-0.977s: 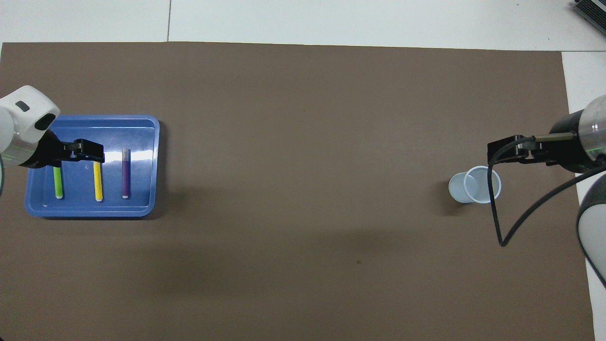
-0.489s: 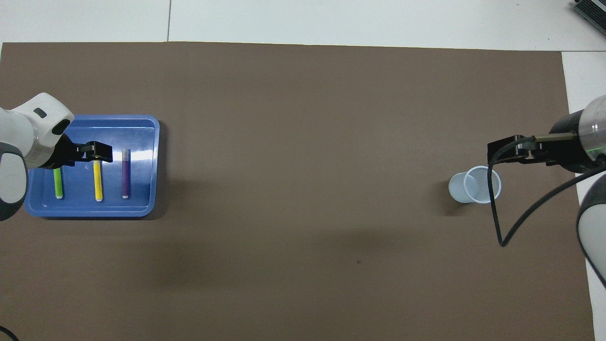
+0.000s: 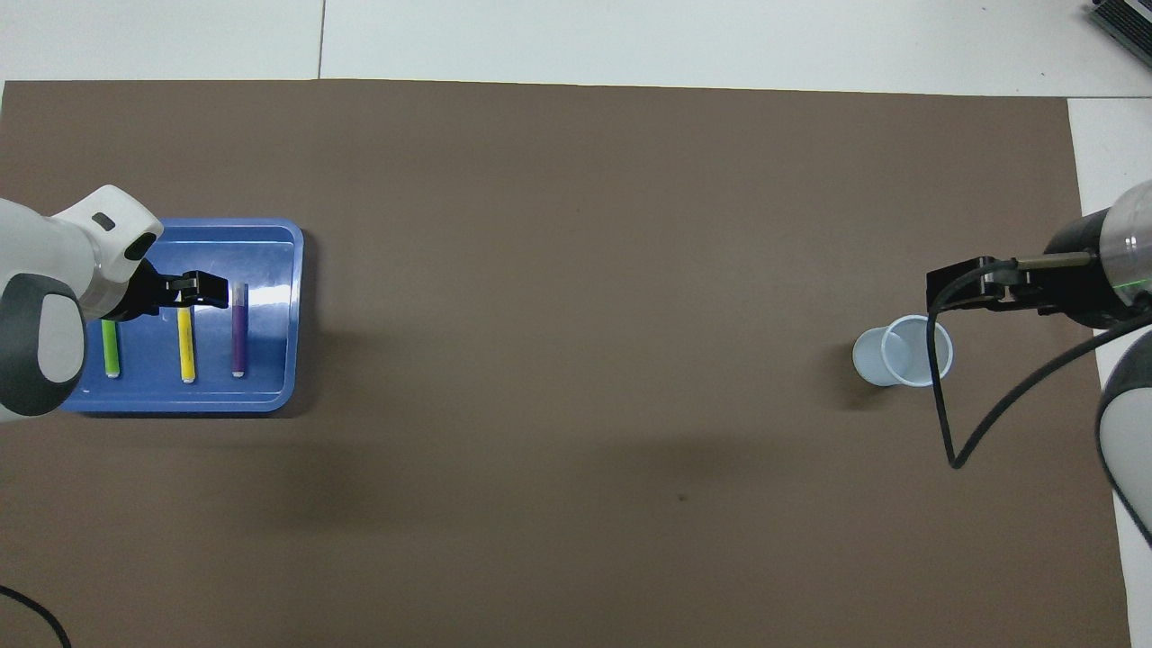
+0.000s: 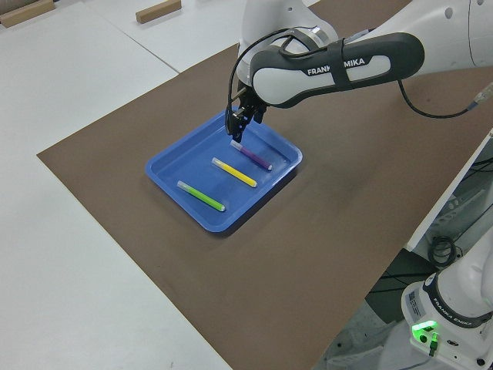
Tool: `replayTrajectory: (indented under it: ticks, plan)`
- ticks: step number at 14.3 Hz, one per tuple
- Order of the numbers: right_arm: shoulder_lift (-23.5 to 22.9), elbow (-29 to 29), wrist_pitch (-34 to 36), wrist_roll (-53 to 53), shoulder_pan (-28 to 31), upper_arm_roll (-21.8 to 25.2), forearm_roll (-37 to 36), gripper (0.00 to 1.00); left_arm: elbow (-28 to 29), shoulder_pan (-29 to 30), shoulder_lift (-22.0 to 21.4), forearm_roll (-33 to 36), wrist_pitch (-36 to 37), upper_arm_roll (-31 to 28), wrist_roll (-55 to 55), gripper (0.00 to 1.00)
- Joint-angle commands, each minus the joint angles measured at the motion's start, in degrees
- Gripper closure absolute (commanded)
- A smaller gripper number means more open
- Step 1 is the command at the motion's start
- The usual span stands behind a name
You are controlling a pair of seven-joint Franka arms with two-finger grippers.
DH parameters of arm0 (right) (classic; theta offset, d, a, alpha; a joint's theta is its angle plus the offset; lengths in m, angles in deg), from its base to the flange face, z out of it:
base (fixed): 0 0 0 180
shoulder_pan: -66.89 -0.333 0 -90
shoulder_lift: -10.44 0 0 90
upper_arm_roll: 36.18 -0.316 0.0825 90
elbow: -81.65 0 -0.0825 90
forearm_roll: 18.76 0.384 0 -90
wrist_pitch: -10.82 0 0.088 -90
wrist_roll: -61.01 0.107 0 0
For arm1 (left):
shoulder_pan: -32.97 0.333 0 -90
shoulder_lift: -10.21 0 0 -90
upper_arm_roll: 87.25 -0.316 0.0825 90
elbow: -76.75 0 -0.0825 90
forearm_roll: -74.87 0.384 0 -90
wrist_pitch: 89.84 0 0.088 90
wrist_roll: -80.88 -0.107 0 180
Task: Transfer and insert pens with both arms
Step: 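Move the left gripper over the purple pen in the tray, then lower the left gripper and grasp the purple pen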
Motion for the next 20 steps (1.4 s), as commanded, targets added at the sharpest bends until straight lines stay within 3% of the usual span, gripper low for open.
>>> replayTrajectory:
  ticks: [1, 6, 14, 18, 20]
  plan:
    - [0.5, 0.6, -0.4, 0.4, 0.4, -0.2, -0.4, 0.0, 1.3, 0.5, 0.8, -0.4, -2.0, 0.1, -1.5, 0.0]
    - [0.5, 0.6, -0.4, 0.4, 0.4, -0.2, -0.4, 0.0, 2.8, 0.5, 4.4, -0.4, -4.9, 0.1, -1.5, 0.01]
    - [0.5, 0.6, -0.4, 0.4, 0.4, -0.2, -0.4, 0.0, 3.6, 0.1, 5.4, -2.7, -6.3, 0.1, -1.1, 0.11]
    - [0.5, 0.6, -0.4, 0.4, 0.4, -0.2, -0.4, 0.0, 4.0, -0.5, 7.6, -2.8, -9.4, 0.2, -0.8, 0.12]
    - [0.5, 0.6, -0.4, 0.4, 0.4, -0.2, -0.4, 0.0, 4.0, -0.5, 7.6, -2.8, -9.3, 0.2, -0.7, 0.21]
